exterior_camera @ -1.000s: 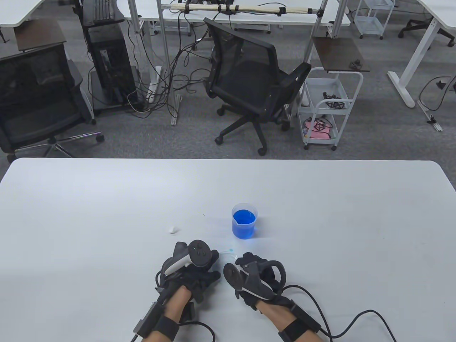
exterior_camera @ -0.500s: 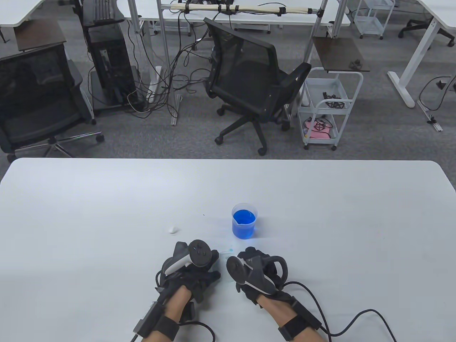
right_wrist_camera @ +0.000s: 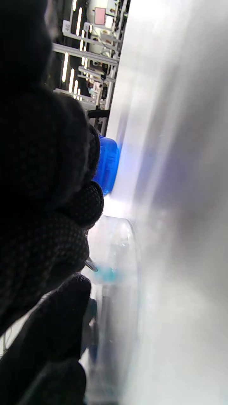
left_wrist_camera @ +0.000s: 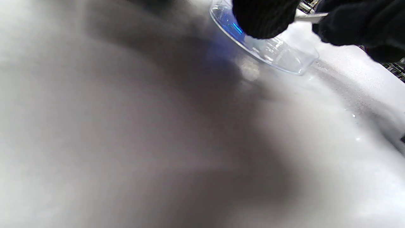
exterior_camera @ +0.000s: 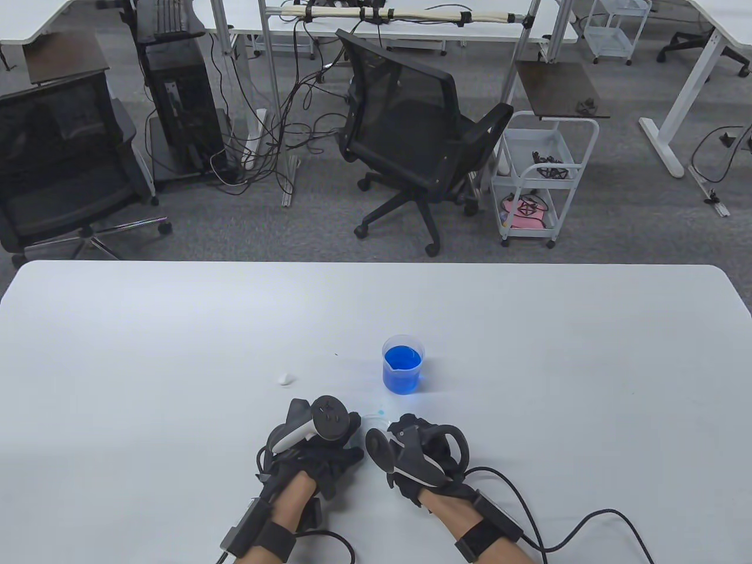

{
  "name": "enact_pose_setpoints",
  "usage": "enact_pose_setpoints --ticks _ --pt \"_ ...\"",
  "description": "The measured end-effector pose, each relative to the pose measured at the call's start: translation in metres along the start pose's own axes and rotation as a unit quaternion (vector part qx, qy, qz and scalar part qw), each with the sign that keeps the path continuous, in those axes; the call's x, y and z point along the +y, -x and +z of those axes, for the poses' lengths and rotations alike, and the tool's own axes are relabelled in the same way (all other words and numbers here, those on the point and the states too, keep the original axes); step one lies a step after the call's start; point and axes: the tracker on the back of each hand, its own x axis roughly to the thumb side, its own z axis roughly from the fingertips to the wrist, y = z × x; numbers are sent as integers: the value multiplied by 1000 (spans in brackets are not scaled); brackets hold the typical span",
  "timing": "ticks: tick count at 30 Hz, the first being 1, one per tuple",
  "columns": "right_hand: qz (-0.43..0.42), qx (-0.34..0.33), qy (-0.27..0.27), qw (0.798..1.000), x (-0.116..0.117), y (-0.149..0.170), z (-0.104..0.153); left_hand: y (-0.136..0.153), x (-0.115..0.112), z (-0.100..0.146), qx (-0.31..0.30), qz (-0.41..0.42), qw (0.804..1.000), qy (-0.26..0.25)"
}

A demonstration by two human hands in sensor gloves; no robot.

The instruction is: Dip tweezers-held cotton tuft into dye solution and dot onto culture dish

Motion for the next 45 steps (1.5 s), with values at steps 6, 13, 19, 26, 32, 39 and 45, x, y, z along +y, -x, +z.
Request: enact_pose_setpoints --ticks 6,13,19,26,32,39,45 --pt "-22 26 29 999 -15 14 -2 0 0 0 0 0 1000 0" --pt "6 16 -6 1000 4 9 -3 0 -1 0 0 1 1000 0" --pt "16 12 -14 1000 12 7 -3 0 0 0 0 1 1000 1" --pt "-10 31 15 999 -7 19 0 0 0 0 0 1 1000 1" --pt "-6 29 4 1000 -5 21 4 0 0 0 0 1 1000 1" --pt "18 14 -24 999 13 14 6 0 0 0 0 1 1000 1" --pt "-3 22 -3 1000 1 18 7 1 0 0 2 0 1000 0"
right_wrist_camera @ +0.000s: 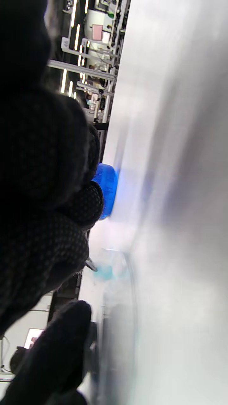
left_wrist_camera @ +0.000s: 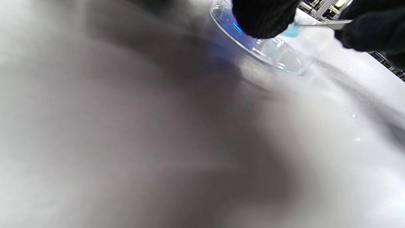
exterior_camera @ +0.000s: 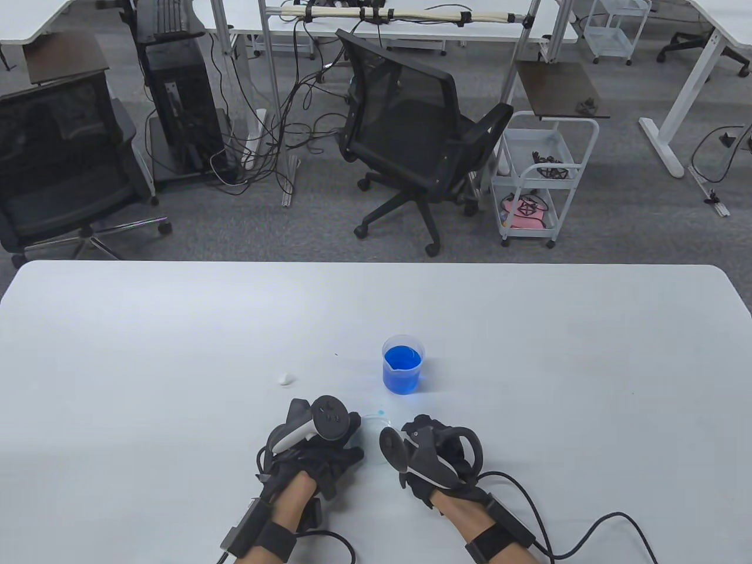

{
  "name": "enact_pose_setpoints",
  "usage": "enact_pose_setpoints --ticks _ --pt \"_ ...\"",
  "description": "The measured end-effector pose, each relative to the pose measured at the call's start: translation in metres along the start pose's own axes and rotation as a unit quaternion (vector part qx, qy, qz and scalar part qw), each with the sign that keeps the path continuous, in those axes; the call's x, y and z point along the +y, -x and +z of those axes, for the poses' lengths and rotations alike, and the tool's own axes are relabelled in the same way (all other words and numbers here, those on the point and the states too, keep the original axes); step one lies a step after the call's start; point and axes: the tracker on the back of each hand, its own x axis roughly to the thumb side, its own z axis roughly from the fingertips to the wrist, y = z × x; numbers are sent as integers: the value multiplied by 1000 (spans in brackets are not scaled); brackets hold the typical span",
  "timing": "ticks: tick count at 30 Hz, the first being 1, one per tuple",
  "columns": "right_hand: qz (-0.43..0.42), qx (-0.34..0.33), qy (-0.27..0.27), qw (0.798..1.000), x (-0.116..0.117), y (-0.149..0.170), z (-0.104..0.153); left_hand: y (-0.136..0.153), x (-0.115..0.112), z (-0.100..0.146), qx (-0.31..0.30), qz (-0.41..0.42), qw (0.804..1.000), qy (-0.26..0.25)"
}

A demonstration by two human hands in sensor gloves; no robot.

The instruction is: Dip tweezers-held cotton tuft into dye solution and dot onto culture dish

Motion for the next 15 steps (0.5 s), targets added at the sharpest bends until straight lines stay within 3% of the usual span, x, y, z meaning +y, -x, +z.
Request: enact_pose_setpoints --ticks 6,15 --pt "-18 -2 22 1000 -15 4 8 0 0 0 1 0 1000 1" --pt "14 -30 -19 999 10 -11 9 0 0 0 1 1 1000 1"
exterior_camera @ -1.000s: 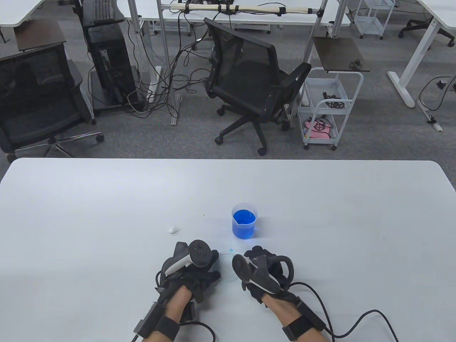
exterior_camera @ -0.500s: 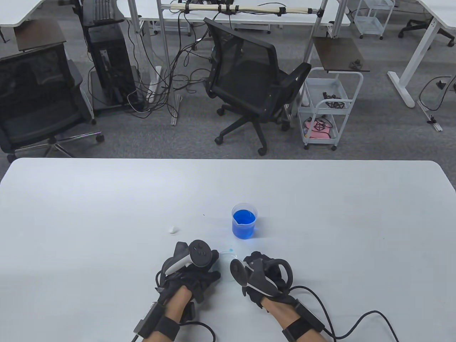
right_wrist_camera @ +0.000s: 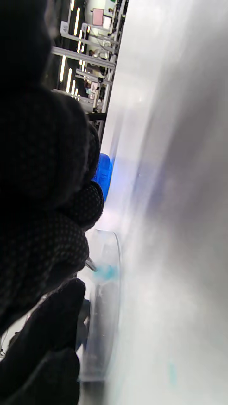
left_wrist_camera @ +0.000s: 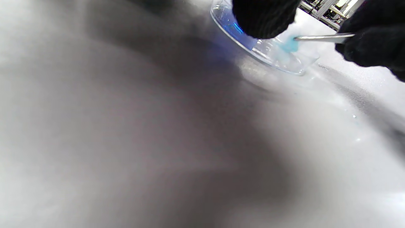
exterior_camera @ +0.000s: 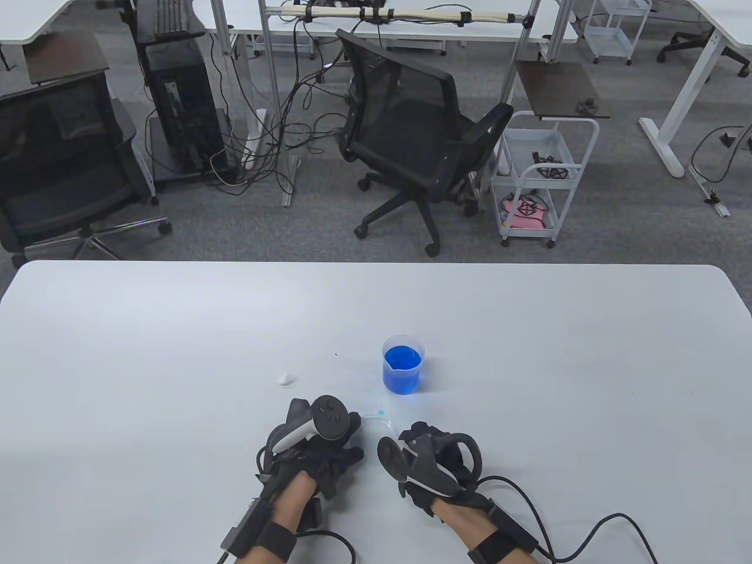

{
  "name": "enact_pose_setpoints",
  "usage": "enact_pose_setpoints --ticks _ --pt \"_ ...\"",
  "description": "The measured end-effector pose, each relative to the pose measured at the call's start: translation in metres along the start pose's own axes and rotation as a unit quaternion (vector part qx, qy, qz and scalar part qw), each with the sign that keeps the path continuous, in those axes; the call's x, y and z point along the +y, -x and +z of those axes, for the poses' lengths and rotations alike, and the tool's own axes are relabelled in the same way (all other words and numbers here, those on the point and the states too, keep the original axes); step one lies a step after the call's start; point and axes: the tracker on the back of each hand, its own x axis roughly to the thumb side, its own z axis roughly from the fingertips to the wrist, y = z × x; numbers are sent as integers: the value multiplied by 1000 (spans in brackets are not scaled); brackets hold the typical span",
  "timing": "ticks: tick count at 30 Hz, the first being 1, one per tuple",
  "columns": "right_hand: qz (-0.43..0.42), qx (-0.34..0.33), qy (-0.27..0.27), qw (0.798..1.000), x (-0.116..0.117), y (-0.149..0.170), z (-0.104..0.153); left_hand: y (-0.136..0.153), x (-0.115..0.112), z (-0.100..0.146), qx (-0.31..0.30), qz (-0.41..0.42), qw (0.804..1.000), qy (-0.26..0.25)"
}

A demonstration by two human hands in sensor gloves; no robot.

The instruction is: Dip tweezers-held cotton tuft into dye solution and dot onto culture dish

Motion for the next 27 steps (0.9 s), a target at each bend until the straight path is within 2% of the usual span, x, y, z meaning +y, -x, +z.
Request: enact_pose_setpoints --ticks 4,13,22,27 --pt "-1 0 3 1000 -3 0 1 0 0 0 0 0 1000 0" --pt "-41 11 50 998 -34 9 9 0 0 0 0 0 1000 0" --pt "-6 -19 4 1000 -6 -9 8 0 0 0 0 0 1000 0" --pt "-9 -16 7 1000 -8 -8 8 0 0 0 0 2 1000 0"
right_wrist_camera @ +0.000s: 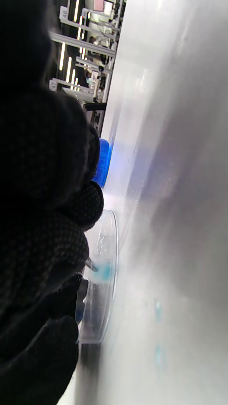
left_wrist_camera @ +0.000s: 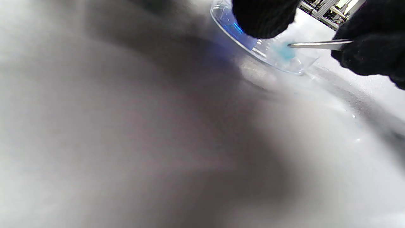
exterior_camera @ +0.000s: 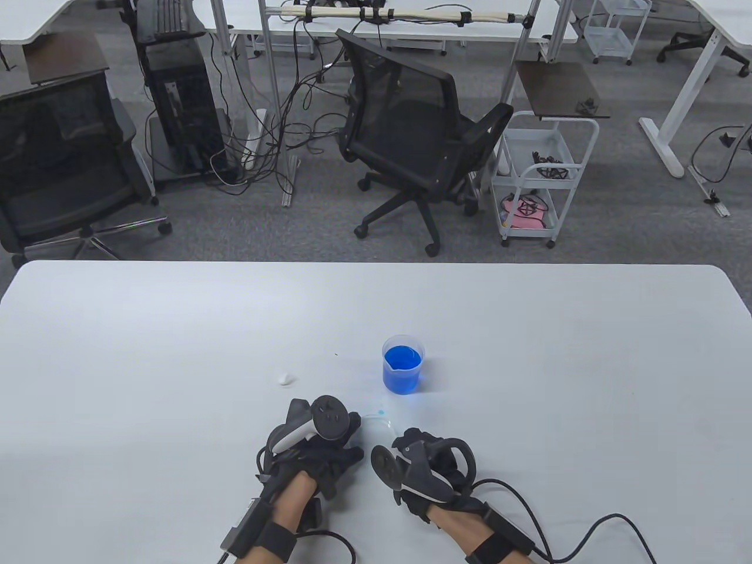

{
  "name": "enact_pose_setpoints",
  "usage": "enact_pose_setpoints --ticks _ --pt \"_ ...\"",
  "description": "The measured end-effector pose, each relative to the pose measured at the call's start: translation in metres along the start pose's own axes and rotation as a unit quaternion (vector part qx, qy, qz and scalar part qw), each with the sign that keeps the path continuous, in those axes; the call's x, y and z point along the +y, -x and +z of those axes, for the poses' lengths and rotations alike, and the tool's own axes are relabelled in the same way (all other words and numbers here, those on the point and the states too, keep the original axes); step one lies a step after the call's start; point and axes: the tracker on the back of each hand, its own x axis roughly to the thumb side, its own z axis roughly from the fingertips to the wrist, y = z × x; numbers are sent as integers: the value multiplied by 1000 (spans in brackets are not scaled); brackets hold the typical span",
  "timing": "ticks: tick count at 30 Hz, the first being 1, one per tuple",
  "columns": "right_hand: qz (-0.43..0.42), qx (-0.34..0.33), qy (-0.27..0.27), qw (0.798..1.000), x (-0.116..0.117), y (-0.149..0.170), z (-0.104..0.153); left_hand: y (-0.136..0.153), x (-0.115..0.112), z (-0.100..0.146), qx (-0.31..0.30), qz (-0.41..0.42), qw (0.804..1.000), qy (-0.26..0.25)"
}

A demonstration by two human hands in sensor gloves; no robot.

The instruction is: Dip tweezers-held cotton tuft into dye solution and dot onto culture dish

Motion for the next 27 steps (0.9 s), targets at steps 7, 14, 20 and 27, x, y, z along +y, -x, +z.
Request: enact_pose_setpoints --ticks 7,14,20,27 --pt "-29 15 44 998 -23 6 -1 0 0 0 0 0 1000 0" --pt "-3 -1 10 1000 -4 -5 -7 0 0 0 0 0 1000 0" --pt "5 -3 2 1000 2 -7 -9 -1 -1 0 0 -2 1000 0" --pt "-10 15 36 999 -15 1 -14 -1 -1 0 0 -5 1000 0"
